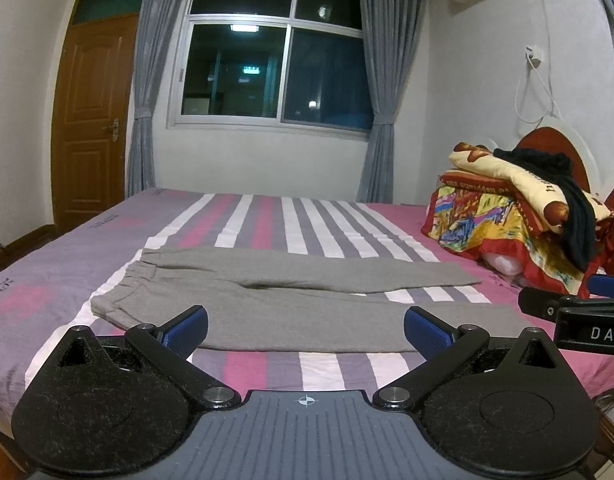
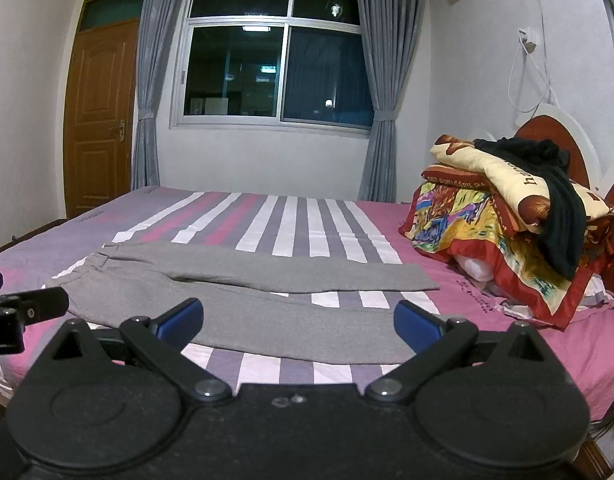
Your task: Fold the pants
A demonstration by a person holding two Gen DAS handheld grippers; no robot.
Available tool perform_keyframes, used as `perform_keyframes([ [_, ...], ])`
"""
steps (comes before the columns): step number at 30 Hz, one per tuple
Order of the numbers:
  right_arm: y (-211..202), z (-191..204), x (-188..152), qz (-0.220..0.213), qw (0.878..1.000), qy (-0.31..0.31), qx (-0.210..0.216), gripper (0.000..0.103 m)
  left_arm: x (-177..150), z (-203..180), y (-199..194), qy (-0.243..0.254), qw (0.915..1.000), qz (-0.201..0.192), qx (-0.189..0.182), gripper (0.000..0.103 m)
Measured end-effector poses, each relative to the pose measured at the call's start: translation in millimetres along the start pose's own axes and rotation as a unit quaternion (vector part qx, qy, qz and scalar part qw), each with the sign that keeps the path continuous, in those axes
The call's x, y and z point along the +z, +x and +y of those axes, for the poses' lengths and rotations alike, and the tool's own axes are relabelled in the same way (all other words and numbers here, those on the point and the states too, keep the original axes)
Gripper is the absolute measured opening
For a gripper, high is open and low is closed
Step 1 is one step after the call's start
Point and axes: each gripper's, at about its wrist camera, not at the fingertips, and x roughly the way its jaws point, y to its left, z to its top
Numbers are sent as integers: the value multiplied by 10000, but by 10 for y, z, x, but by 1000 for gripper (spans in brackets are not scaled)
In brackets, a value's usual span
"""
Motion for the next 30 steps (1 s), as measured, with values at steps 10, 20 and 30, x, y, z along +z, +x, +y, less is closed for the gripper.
perform_keyframes([
  [10, -8, -9, 4, -12, 10000, 3, -4, 102, 1, 3, -4, -6, 10000, -10, -5, 103],
  [20, -10, -5, 3, -12, 10000, 3, -6, 102, 2, 3, -6, -5, 10000, -13, -8, 103],
  [30, -11, 1, -3, -14, 10000, -2, -9, 102, 7, -9, -18, -2, 10000, -25, 1, 103],
])
